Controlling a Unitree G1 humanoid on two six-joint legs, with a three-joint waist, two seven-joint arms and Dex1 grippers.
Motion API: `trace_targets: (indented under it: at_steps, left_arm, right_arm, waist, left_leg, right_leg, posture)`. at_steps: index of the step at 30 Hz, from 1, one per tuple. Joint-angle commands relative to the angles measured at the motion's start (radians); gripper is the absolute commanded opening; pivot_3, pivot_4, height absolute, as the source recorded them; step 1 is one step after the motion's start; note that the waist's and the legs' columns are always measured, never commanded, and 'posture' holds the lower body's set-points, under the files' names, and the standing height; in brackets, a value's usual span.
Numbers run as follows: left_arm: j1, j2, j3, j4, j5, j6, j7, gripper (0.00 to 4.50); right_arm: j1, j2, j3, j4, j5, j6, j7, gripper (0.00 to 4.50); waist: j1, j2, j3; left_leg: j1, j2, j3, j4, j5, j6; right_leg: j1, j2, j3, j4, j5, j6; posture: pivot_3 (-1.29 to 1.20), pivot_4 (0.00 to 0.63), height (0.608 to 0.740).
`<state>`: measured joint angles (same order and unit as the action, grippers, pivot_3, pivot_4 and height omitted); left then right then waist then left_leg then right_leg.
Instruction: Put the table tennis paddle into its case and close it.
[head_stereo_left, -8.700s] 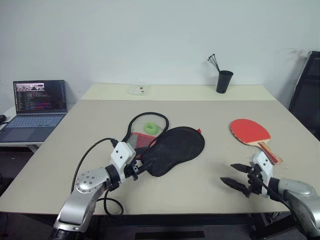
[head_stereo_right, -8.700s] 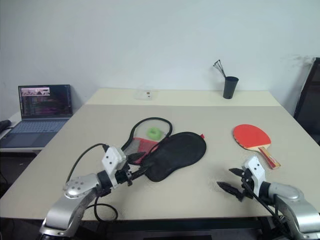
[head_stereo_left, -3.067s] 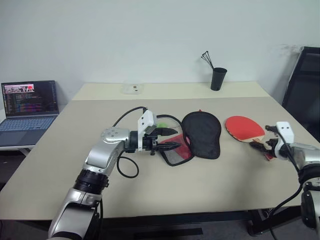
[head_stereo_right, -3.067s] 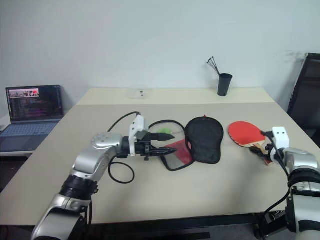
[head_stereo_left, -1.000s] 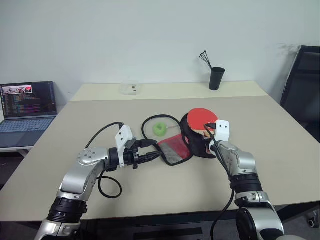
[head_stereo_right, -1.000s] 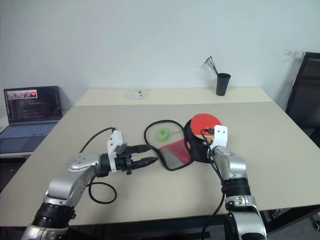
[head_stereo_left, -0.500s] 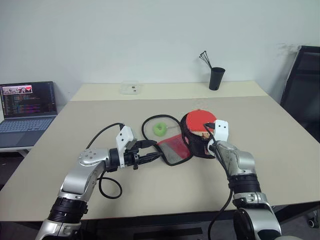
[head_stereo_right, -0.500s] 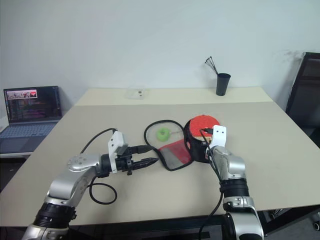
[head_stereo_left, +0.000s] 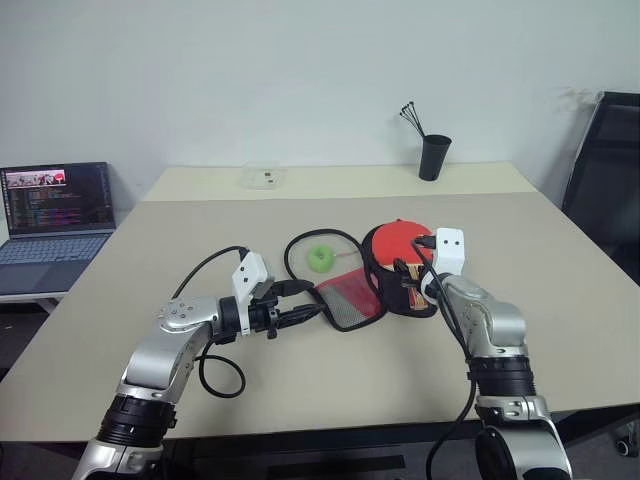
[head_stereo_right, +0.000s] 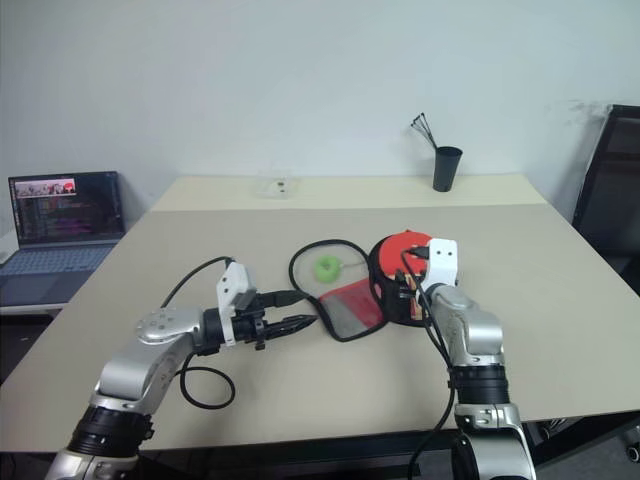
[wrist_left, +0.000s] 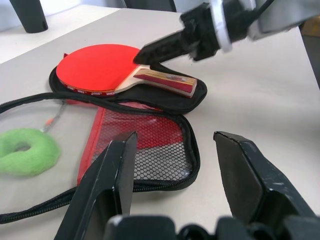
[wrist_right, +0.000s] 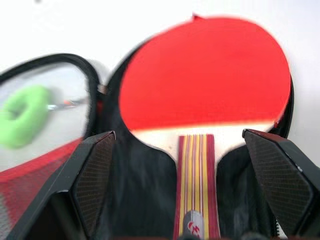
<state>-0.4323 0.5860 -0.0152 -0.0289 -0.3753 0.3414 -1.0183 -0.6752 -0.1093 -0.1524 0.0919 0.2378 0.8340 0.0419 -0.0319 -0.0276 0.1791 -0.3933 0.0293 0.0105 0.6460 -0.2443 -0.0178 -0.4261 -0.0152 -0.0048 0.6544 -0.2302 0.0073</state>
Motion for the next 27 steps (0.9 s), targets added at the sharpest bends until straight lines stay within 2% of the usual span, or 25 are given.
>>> trace_targets:
  at_steps: [1, 10, 19, 27]
  left_arm:
    - [-0.006, -0.004, 0.008, -0.008, -0.004, -0.016, 0.003, 2.67]
    - [-0.021, -0.013, -0.001, 0.02, 0.004, -0.029, -0.004, 2.67]
    - [-0.019, -0.008, -0.003, -0.004, -0.002, -0.015, 0.007, 2.67]
    - [-0.016, -0.007, -0.002, -0.011, -0.004, -0.007, 0.011, 2.67]
  right_arm:
    - [0.028, -0.019, 0.015, 0.002, -0.018, -0.044, 0.017, 4.49]
    - [0.039, -0.016, 0.076, 0.139, -0.105, -0.203, 0.015, 4.49]
    - [0.036, -0.042, 0.118, 0.174, -0.196, -0.337, -0.001, 4.49]
    - [0.044, -0.032, 0.134, 0.179, -0.201, -0.35, 0.012, 4.49]
  waist:
    - [0.0, 0.0, 0.0]
    - [-0.001, 0.0, 0.0]
    - [0.0, 0.0, 0.0]
    - [0.0, 0.0, 0.0]
  left_leg:
    - [0.0, 0.0, 0.0, 0.0, 0.0, 0.0]
    - [-0.001, 0.0, 0.0, 0.0, 0.0, 0.0]
    - [-0.002, 0.0, 0.0, 0.0, 0.0, 0.0]
    - [-0.003, 0.0, 0.0, 0.0, 0.0, 0.0]
  right_leg:
    - [0.0, 0.0, 0.0, 0.0, 0.0, 0.0]
    - [0.0, 0.0, -0.001, -0.001, 0.0, 0.0]
    - [0.0, 0.0, -0.003, -0.003, 0.0, 0.0]
    - [0.0, 0.0, -0.003, -0.003, 0.0, 0.0]
  posture:
    - [0.0, 0.15, 0.74]
    - [0.0, 0.15, 0.74]
    - [0.0, 0.15, 0.74]
    - [0.0, 0.15, 0.74]
